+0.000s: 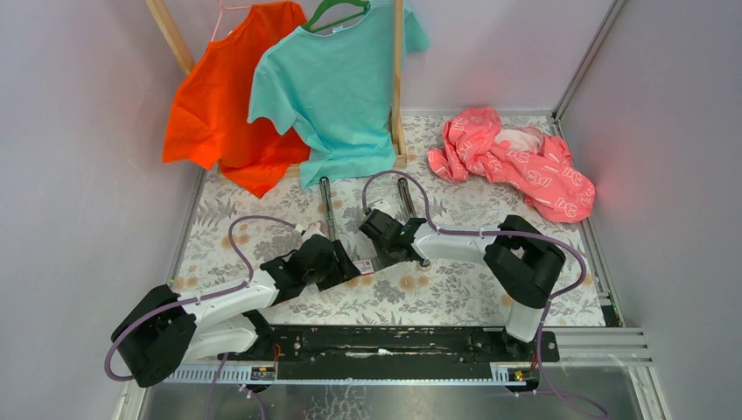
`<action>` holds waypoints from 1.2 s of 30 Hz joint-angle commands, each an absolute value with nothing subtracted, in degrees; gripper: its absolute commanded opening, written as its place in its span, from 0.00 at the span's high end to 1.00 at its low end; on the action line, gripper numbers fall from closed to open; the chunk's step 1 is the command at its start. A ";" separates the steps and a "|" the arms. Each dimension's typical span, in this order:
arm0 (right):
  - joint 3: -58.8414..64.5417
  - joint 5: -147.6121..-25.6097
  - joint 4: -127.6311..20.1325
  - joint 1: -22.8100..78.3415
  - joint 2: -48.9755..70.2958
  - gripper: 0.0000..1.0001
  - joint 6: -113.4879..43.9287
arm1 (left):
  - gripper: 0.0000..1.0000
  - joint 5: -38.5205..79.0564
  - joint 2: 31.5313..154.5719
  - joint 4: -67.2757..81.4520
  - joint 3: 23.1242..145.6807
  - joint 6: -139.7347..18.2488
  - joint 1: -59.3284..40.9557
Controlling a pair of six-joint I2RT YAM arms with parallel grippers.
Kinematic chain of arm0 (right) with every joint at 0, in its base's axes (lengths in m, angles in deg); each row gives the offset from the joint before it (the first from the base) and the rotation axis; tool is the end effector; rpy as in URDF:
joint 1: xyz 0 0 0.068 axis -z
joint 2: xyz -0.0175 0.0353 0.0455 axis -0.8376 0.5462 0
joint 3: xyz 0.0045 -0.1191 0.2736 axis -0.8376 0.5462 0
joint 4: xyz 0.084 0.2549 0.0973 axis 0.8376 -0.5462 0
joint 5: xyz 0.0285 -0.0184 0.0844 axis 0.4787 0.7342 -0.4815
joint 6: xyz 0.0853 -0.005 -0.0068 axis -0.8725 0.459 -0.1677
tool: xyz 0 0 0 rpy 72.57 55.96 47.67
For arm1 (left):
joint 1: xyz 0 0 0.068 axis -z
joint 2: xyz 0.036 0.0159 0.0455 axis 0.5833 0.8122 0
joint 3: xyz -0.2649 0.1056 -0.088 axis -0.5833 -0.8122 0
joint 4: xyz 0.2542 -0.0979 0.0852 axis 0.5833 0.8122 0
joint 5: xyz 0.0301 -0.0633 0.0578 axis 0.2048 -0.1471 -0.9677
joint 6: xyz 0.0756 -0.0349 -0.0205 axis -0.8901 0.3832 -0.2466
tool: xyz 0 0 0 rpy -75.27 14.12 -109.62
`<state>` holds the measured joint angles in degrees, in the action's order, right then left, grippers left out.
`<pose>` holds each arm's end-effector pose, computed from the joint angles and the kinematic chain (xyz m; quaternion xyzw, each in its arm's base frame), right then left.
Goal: Load the staples into the stapler
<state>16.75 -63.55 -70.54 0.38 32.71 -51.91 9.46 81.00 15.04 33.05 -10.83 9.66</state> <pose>0.2400 0.3265 0.1368 -0.2329 0.9263 0.0736 0.2870 0.1633 -0.1604 0.1227 -0.1390 0.9242 -0.2728 0.2283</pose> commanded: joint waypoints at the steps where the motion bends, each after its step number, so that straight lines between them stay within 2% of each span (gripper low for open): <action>1: 16.88 -60.18 -71.32 0.10 30.06 0.66 -51.23 | 0.34 8.61 81.13 15.16 32.71 -10.71 9.75; 4: 17.08 -58.94 -71.43 0.13 29.40 0.58 -51.17 | 0.34 8.61 81.11 15.08 32.73 -10.71 9.68; 9: 17.37 -57.84 -71.43 0.07 28.82 0.53 -51.08 | 0.34 8.69 81.11 14.95 32.52 -10.49 9.66; 26: 19.45 -59.52 -69.57 1.64 28.66 0.53 -50.99 | 0.34 8.91 80.67 15.00 32.62 -10.62 9.75; 36: 20.42 -62.51 -68.45 2.40 27.36 0.60 -50.91 | 0.34 8.79 80.55 15.04 32.59 -10.71 9.62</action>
<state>19.85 -61.08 -69.16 2.17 30.18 -51.12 9.46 81.00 15.04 33.05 -10.83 9.66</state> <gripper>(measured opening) 0.411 0.658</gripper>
